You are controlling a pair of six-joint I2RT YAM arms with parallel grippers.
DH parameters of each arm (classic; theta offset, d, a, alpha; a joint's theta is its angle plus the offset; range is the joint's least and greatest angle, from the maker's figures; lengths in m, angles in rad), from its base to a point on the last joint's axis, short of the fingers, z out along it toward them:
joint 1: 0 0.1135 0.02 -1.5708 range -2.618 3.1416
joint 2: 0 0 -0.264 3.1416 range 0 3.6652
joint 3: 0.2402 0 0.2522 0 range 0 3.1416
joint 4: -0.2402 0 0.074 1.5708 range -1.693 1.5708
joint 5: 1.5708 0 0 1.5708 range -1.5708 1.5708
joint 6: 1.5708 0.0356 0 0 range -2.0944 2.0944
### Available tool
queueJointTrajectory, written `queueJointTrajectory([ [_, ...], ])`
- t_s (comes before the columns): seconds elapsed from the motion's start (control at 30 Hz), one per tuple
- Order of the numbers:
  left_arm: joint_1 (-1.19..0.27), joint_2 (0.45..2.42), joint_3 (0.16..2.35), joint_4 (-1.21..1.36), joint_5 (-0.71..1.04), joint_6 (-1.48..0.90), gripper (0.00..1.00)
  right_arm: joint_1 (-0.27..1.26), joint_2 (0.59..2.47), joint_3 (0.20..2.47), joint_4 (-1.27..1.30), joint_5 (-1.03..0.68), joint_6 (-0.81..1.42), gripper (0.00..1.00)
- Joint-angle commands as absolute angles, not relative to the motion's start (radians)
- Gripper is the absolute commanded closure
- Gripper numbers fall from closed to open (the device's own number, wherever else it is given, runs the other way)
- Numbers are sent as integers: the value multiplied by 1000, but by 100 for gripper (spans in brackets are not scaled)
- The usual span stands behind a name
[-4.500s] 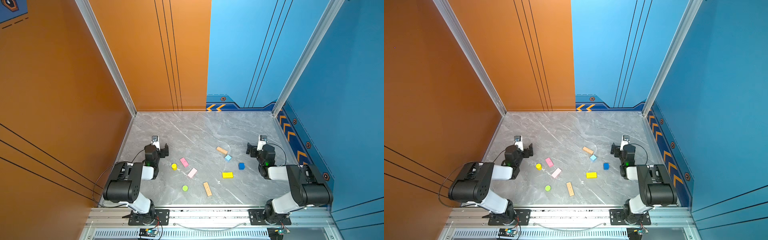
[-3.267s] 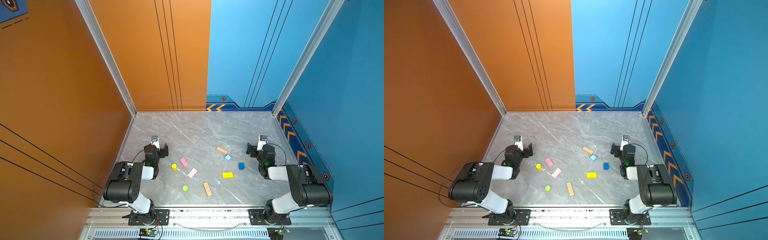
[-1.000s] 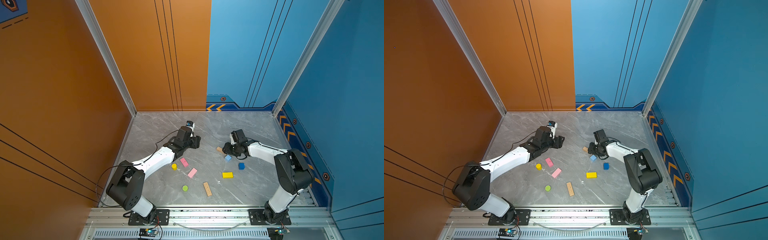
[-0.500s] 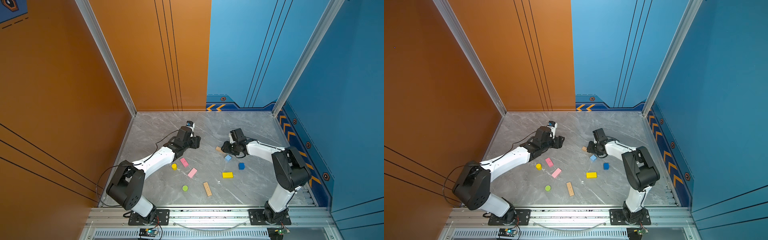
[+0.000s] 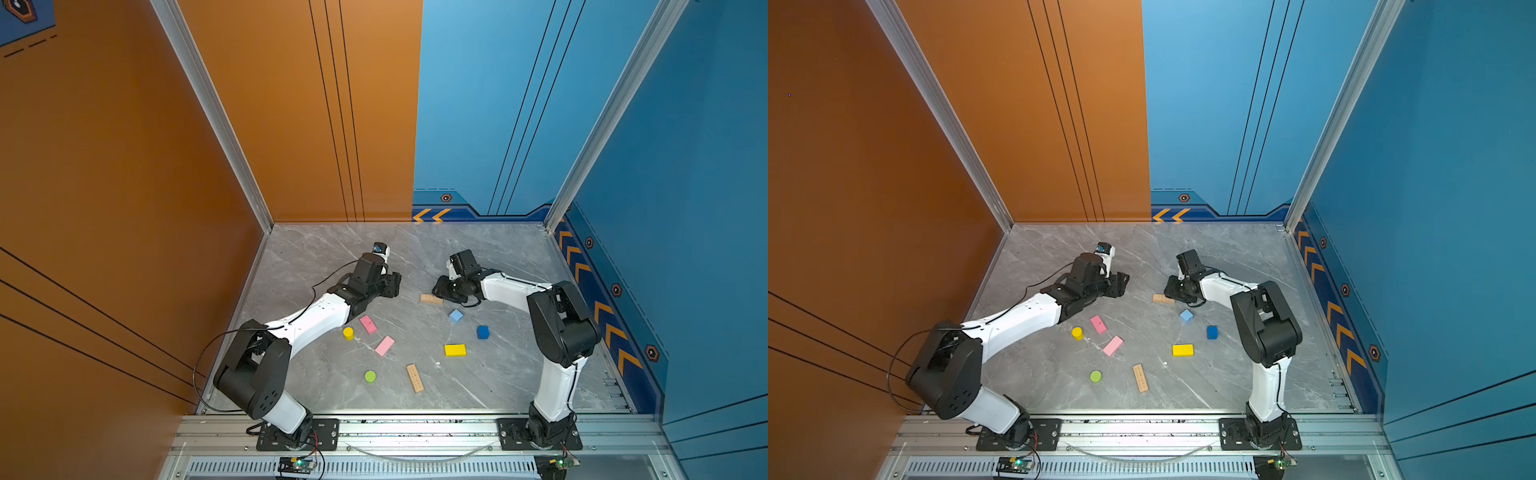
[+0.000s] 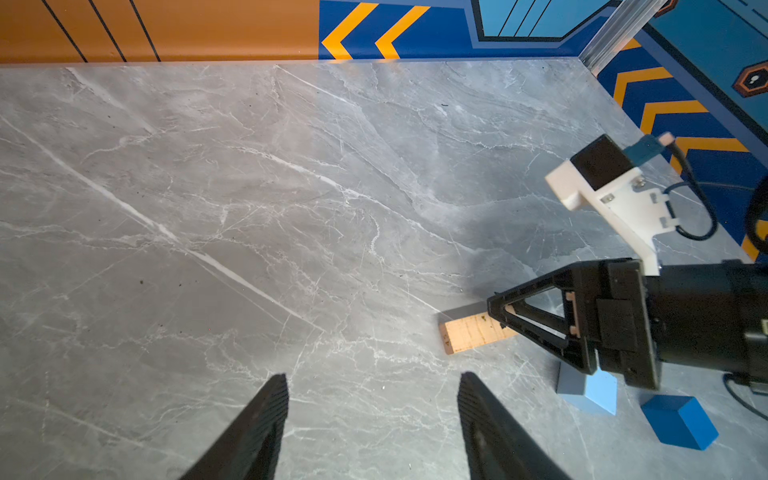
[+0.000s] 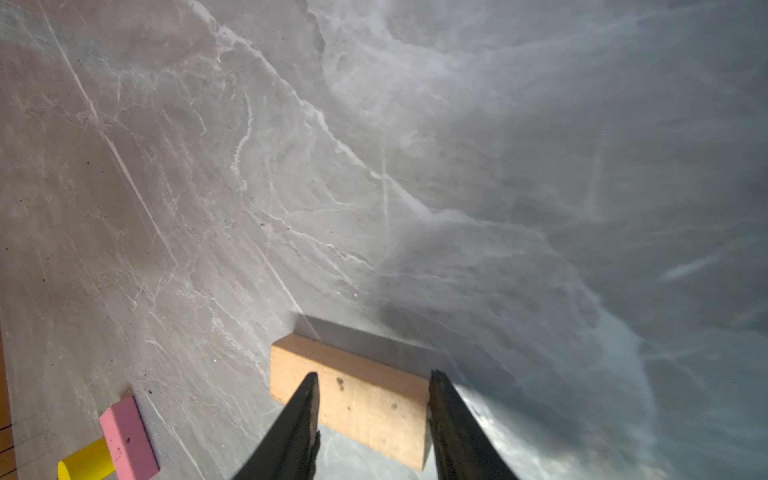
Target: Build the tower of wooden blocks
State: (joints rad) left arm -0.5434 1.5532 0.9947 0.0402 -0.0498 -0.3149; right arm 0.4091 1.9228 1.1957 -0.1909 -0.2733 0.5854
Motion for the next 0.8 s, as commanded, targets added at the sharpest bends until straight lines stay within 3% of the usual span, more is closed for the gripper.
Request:
queueJointTrajectory([
  [0.0,-537,1567,1023,31,-38,-310,34,427,1958,1243,-222,-298,600,56],
  [0.63,-524,1558,1023,17,-35,-324,35,468,1937,1234,-258,-264,615,59],
  [0.77,-525,1556,1023,15,-33,-324,35,468,1937,1248,-269,-260,605,53],
])
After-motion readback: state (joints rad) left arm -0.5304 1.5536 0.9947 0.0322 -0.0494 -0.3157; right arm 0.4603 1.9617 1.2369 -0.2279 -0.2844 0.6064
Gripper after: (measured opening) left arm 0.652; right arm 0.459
